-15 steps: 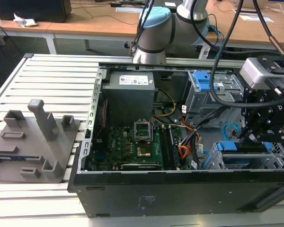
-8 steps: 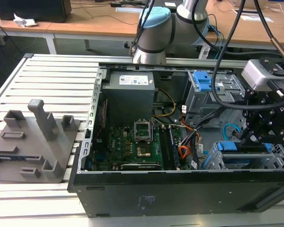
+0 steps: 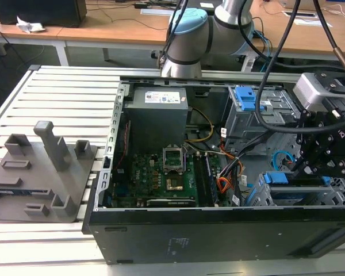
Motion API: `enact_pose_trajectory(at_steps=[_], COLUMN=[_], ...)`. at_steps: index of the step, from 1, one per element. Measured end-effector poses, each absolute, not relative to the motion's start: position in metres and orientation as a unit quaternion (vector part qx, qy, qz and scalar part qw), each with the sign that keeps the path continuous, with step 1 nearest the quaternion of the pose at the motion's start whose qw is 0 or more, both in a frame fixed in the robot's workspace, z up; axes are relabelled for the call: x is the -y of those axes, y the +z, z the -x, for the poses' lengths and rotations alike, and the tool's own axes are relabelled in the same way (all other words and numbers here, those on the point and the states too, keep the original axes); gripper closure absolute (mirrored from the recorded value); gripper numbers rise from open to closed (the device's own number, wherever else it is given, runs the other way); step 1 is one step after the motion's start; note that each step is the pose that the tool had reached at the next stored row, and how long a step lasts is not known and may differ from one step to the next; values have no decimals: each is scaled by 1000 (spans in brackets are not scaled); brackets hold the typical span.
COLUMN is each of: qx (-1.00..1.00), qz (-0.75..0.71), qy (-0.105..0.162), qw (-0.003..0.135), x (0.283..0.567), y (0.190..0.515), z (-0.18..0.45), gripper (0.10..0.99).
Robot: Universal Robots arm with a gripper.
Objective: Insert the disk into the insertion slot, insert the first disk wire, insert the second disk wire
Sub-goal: 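Insert the second disk wire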
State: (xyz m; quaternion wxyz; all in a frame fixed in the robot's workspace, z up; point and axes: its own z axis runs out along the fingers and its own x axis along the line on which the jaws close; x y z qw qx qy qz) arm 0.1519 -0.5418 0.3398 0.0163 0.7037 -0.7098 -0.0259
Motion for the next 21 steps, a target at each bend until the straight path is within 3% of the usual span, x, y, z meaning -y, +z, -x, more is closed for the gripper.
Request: enact_pose_trajectory(at_steps=[5,7,14,16,17,21], qx=[710,710,710,710,710,710], qz=[-704,-704,-704,-704,-704,-704], qy=[-26,-26,-25,-25,-25,-25], qw=[16,17,17,17,17,17], x=[542,542,542,542,542,542], y=[339,339,359,362,364,374], z=[-152,-152,-152,-152,-152,-152], gripper=[922,847,847,859,980,980])
